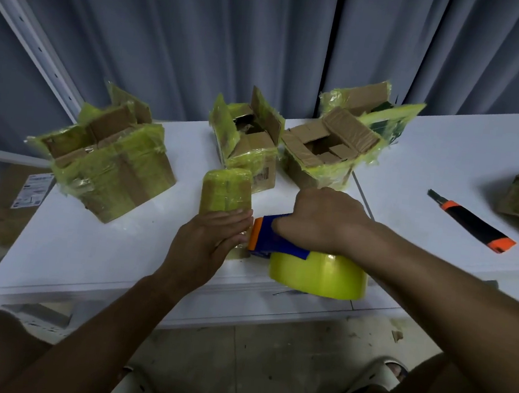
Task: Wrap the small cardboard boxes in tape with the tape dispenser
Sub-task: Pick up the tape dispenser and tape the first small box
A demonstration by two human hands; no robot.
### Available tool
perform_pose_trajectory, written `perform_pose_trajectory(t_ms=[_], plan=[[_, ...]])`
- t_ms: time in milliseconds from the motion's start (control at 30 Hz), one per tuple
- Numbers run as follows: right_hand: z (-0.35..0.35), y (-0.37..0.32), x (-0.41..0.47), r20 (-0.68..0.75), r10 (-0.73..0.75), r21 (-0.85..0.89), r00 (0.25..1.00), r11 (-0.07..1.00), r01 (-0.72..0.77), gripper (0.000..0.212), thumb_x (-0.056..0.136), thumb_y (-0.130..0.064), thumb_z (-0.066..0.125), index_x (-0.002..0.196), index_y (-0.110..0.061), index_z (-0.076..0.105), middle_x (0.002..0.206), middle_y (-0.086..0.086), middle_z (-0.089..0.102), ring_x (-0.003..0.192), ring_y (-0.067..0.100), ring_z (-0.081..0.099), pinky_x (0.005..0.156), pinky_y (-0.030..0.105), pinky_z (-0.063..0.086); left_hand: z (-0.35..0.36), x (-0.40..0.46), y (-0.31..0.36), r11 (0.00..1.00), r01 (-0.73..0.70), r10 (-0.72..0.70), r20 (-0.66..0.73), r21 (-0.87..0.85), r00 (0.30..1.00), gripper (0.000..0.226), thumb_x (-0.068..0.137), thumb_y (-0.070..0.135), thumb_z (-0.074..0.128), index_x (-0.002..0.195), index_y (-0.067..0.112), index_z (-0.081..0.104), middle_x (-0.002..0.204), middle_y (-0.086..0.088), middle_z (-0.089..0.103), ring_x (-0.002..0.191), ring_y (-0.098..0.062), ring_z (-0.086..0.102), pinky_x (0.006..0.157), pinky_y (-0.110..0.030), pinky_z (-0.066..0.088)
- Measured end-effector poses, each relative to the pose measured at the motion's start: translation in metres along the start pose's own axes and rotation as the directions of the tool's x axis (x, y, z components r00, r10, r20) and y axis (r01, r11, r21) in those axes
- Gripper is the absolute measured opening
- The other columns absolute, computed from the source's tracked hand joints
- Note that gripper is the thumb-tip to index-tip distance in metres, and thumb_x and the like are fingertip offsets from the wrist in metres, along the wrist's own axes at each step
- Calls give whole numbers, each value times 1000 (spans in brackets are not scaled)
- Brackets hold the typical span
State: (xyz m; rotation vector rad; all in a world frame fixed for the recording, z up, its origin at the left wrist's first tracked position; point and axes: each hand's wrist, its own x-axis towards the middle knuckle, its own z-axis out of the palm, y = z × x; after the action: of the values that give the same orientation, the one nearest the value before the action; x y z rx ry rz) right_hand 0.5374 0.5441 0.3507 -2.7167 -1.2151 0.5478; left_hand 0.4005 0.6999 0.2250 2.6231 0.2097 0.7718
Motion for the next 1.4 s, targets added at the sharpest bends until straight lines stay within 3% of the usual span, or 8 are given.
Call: perform_pose_trajectory(t_ms=[200, 367, 600, 667, 833, 1000, 1233, 1400], plan=[[16, -16, -11, -198, -96, -174, 976, 983, 61, 44, 88, -52, 51, 66, -18, 36, 69, 0, 39, 56, 16, 32, 66, 30, 34, 0, -1, 0, 1000, 1, -1, -25, 0, 1000, 35, 94, 33, 55, 122, 17, 69, 123, 3, 68, 116, -5, 60, 100, -27, 48], [20, -13, 13, -184, -62, -200, 981, 979, 24, 36, 90, -47, 53, 75, -16, 44, 85, 4, 57, 74, 24, 45, 70, 31, 37, -1, -2, 3, 1000, -6, 5, -34, -6, 999, 31, 93, 28, 57, 120, 18, 70, 123, 9, 65, 119, 1, 56, 102, -20, 44], [10, -3, 25, -180, -53, -139, 982, 990, 28, 41, 89, -53, 55, 78, -14, 49, 73, 0, 42, 77, 27, 49, 69, 33, 37, -5, 3, -1, 1000, 8, -7, 48, -13, 999, 31, 94, 22, 59, 124, 18, 67, 128, 10, 63, 123, 6, 48, 107, -12, 34], [7, 7, 25, -162, -35, -144, 986, 990, 11, 39, 89, -54, 55, 92, -15, 54, 72, -1, 43, 75, 26, 49, 65, 32, 36, -5, 3, -1, 1000, 21, -21, 38, -10, 999, 32, 95, 25, 58, 125, 20, 67, 129, 10, 63, 124, 3, 50, 108, -23, 39], [-8, 18, 28, -194, -29, 2, 981, 1000, 30, 46, 90, -57, 56, 65, -18, 51, 68, 2, 50, 63, 18, 48, 54, 30, 30, 1, 2, 6, 976, 159, -148, -86, 146, 985, 44, 82, 48, 63, 116, 21, 57, 127, 3, 56, 131, -20, 44, 110, -48, 35], [-1, 21, 28, -152, -55, 5, 987, 998, 56, 50, 89, -60, 59, 69, -15, 58, 68, 3, 55, 65, 18, 53, 55, 31, 34, 13, 3, 16, 909, 371, -366, -61, 192, 929, 73, 80, 69, 50, 137, 23, 44, 156, -5, 30, 139, -29, 35, 111, -45, 36], [-5, 34, 26, -124, -22, 72, 992, 997, 31, 57, 89, -65, 58, 73, -10, 65, 68, 6, 61, 69, 22, 60, 61, 34, 43, -6, -3, 14, 963, 264, -263, -12, 56, 965, 97, 64, 40, 85, 143, 23, 31, 156, -2, 26, 144, -21, 31, 104, -34, 43], [-14, 49, 22, -133, 10, 97, 991, 995, 3, 57, 88, -66, 60, 71, -12, 65, 67, 6, 63, 68, 22, 61, 61, 33, 42, -34, -14, 9, 988, 133, -137, 53, 82, 989, 100, 64, 51, 80, 139, 36, 15, 140, 2, 27, 133, -33, 36, 107, -51, 37]])
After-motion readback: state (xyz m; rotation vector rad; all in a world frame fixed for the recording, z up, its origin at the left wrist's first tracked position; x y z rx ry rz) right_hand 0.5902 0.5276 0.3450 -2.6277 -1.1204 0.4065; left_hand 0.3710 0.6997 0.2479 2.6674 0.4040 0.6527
